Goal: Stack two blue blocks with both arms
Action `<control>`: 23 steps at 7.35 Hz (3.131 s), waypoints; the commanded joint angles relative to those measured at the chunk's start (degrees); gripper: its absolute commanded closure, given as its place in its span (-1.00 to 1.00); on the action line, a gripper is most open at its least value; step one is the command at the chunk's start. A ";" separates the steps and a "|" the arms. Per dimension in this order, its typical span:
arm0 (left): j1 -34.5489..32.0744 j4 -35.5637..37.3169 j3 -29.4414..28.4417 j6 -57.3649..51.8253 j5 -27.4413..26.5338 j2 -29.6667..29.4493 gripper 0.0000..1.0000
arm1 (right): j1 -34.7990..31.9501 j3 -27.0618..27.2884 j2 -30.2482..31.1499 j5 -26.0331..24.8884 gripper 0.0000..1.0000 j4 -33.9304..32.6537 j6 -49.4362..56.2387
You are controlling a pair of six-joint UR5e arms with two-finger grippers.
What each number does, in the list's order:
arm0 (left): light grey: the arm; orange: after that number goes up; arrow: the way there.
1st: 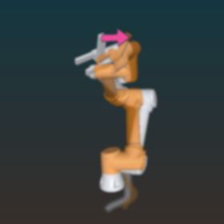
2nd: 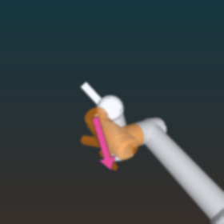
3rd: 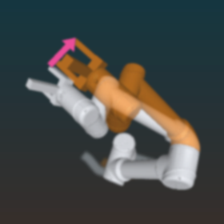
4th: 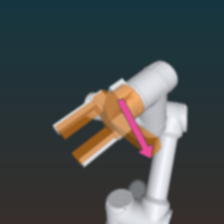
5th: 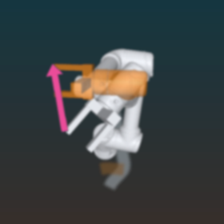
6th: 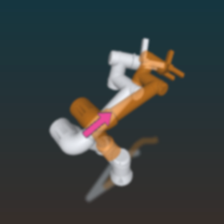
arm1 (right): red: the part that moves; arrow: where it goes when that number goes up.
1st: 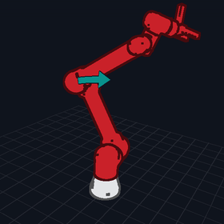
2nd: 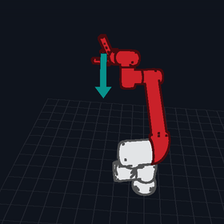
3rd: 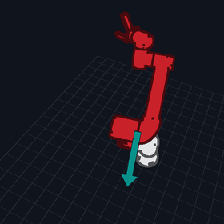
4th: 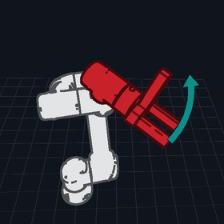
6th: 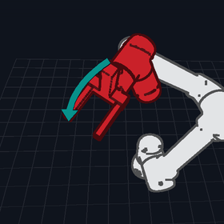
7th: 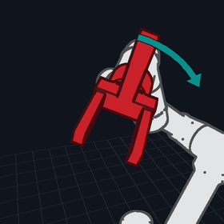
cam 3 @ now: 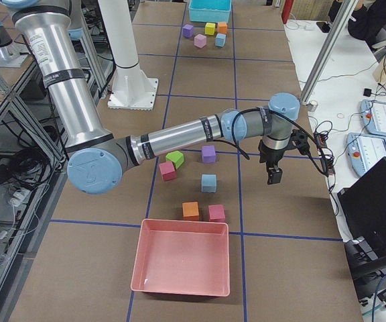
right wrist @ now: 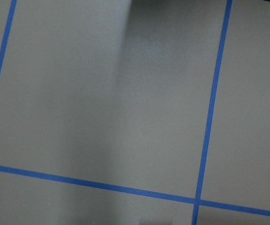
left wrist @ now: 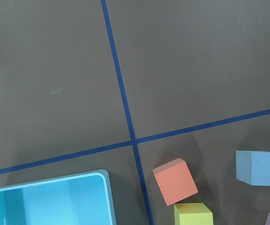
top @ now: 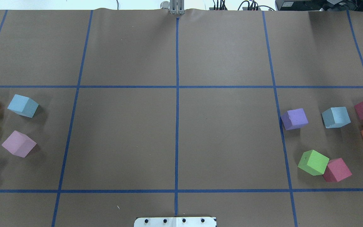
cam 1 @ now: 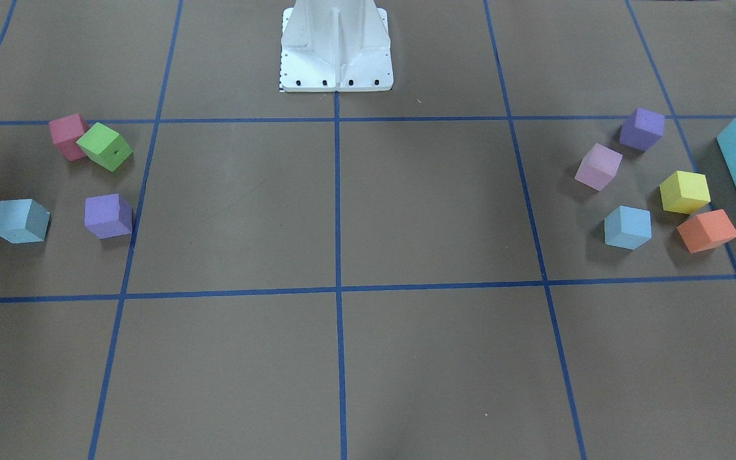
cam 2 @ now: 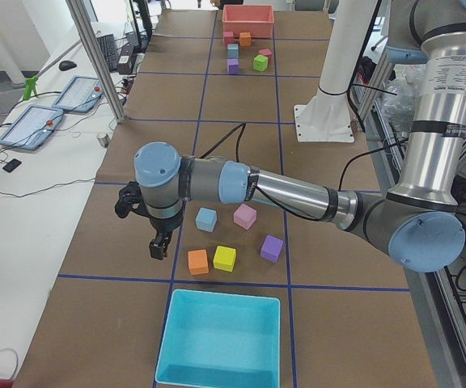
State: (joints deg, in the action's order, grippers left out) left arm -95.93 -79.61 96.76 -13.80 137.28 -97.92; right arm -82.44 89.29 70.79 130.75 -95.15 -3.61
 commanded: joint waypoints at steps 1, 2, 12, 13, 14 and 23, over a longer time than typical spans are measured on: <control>-0.05 0.07 0.09 0.00 0.00 0.01 -0.96 | 2.89 1.31 0.92 0.12 -1.00 0.05 -3.32; -0.14 0.07 0.44 0.00 0.00 0.09 -0.96 | 3.86 3.58 3.01 0.12 -1.00 0.05 -3.60; -0.22 2.53 2.81 0.00 0.09 0.09 -0.96 | 19.42 10.21 22.98 -4.37 -1.00 23.94 -22.75; -0.22 2.53 2.56 0.00 0.09 0.09 -0.96 | 20.38 9.24 22.98 -4.19 -1.00 25.44 -24.06; -0.14 2.53 2.47 0.00 0.09 0.09 -0.96 | 21.61 9.32 22.46 -4.19 -1.00 26.76 -27.21; -0.14 2.53 2.55 0.00 0.09 0.09 -0.96 | 24.52 3.78 21.75 -6.92 -1.00 33.44 -29.61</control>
State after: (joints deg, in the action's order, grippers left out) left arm -96.06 -77.08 99.28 -13.80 137.37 -97.82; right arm -58.10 94.13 92.66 123.93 -63.23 -32.99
